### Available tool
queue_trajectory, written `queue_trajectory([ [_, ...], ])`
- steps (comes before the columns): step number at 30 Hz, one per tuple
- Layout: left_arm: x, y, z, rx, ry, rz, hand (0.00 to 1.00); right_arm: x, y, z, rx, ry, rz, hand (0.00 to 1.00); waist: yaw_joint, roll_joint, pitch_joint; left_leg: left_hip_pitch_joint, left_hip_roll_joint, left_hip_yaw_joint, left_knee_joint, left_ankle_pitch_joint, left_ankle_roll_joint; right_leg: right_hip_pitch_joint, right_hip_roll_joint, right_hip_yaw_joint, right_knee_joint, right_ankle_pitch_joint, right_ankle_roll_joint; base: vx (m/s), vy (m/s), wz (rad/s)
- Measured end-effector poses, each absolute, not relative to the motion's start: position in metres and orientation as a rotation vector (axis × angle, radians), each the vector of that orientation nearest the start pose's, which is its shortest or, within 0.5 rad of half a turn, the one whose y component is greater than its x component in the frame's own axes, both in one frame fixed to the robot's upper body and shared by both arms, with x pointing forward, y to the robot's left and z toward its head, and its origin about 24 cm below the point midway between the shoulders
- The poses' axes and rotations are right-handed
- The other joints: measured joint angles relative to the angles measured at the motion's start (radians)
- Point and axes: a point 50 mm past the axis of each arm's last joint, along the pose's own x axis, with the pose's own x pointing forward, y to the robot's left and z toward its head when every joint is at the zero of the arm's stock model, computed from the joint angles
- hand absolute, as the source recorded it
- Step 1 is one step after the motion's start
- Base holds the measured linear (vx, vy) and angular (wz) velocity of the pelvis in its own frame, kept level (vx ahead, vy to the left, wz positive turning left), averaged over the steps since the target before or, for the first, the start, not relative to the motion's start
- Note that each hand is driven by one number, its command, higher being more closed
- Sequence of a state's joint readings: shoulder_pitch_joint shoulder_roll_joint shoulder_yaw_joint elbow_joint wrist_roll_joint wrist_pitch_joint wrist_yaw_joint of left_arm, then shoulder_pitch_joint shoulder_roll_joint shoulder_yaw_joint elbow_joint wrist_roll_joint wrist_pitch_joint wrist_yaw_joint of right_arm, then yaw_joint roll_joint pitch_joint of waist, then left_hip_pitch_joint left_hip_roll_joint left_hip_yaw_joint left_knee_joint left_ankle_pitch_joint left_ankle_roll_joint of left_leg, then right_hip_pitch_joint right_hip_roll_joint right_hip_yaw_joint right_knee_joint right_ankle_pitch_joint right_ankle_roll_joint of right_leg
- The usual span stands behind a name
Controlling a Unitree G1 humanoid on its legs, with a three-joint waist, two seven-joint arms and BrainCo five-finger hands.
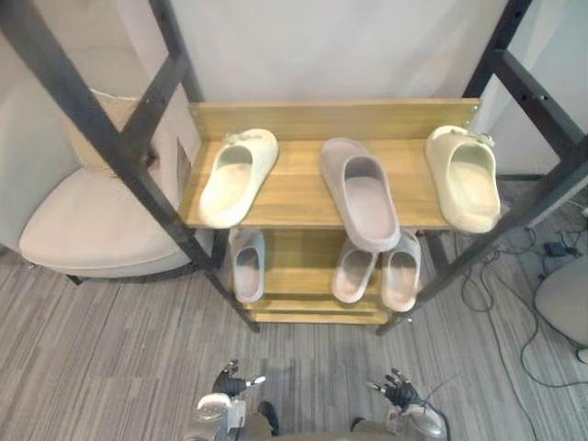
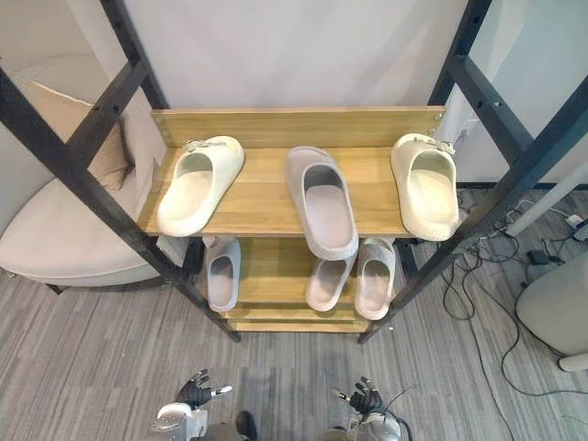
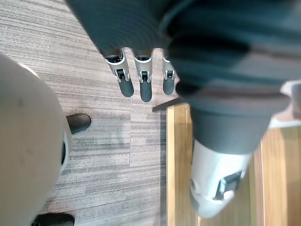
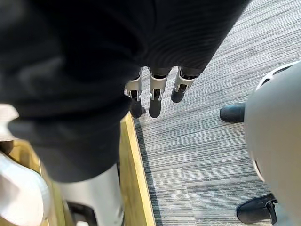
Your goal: Organize the slippers on the shoe rack
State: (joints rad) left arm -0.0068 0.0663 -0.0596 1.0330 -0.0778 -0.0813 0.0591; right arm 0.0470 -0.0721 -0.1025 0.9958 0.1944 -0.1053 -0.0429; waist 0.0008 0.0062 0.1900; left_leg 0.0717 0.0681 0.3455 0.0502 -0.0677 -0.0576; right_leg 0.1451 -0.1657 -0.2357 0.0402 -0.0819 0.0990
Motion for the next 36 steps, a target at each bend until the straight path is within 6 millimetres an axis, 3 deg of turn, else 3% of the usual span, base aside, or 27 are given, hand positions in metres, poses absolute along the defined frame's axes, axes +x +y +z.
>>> queue_trajectory([
  [4, 0.139, 0.167, -0.149, 0.050, 0.948, 0.064, 0.00, 0.124, -0.196, -0.147, 0.121, 0.909, -0.295, 0.00, -0.004, -0.008, -0.012, 0.008, 0.011, 0.001, -0.009, 0.005, -0.008, 0.001, 0.012, 0.009, -0.005, 0.001, -0.001, 0.03, -0.052, -0.10],
  [11, 0.133, 0.169, -0.151, 0.054, 0.962, 0.073, 0.00, 0.148, -0.208, -0.096, 0.006, 0.594, -0.289, 0.00, -0.021, -0.034, -0.043, 0.037, 0.009, 0.027, -0.047, 0.012, -0.017, -0.017, 0.016, 0.050, -0.015, 0.003, -0.004, -0.04, -0.021, -0.18],
  [15, 0.128, 0.173, -0.152, 0.074, 0.973, 0.070, 0.00, 0.160, -0.220, -0.048, -0.075, 0.367, -0.314, 0.00, -0.042, -0.054, -0.057, 0.036, 0.001, 0.038, -0.053, 0.021, -0.012, -0.026, 0.011, 0.070, -0.026, 0.008, -0.002, -0.08, -0.003, -0.14],
  [18, 0.125, 0.171, -0.153, 0.080, 0.981, 0.059, 0.00, 0.166, -0.233, -0.002, -0.169, 0.176, -0.363, 0.00, -0.056, -0.038, -0.071, 0.035, -0.006, 0.057, -0.079, 0.037, -0.005, -0.053, 0.011, 0.098, -0.031, 0.027, 0.002, -0.09, 0.011, -0.24],
  [20, 0.124, 0.168, -0.154, 0.090, 0.985, 0.040, 0.00, 0.165, -0.237, 0.017, -0.199, 0.090, -0.385, 0.00, -0.062, -0.032, -0.075, 0.035, -0.008, 0.060, -0.084, 0.039, -0.004, -0.063, 0.011, 0.108, -0.030, 0.030, 0.002, -0.05, 0.009, -0.13],
  [26, 0.123, 0.156, -0.154, 0.113, 0.982, -0.029, 0.00, 0.171, -0.224, 0.061, -0.235, -0.120, -0.350, 0.00, -0.065, -0.028, -0.092, 0.037, -0.017, 0.074, -0.112, 0.037, -0.010, -0.092, 0.009, 0.139, -0.027, 0.043, 0.008, -0.02, 0.009, -0.16],
  [30, 0.123, 0.153, -0.154, 0.120, 0.976, -0.051, 0.00, 0.175, -0.221, 0.076, -0.235, -0.202, -0.339, 0.00, -0.065, -0.036, -0.100, 0.037, -0.023, 0.073, -0.113, 0.045, 0.001, -0.091, 0.006, 0.140, -0.026, 0.045, 0.011, 0.03, 0.007, -0.02],
  [36, 0.120, 0.152, -0.155, 0.131, 0.975, -0.076, 0.00, 0.202, -0.213, 0.112, -0.255, -0.392, -0.275, 0.00, -0.064, -0.045, -0.106, 0.037, -0.024, 0.055, -0.113, 0.045, 0.002, -0.088, 0.005, 0.137, -0.027, 0.045, 0.011, 0.00, -0.006, 0.02],
])
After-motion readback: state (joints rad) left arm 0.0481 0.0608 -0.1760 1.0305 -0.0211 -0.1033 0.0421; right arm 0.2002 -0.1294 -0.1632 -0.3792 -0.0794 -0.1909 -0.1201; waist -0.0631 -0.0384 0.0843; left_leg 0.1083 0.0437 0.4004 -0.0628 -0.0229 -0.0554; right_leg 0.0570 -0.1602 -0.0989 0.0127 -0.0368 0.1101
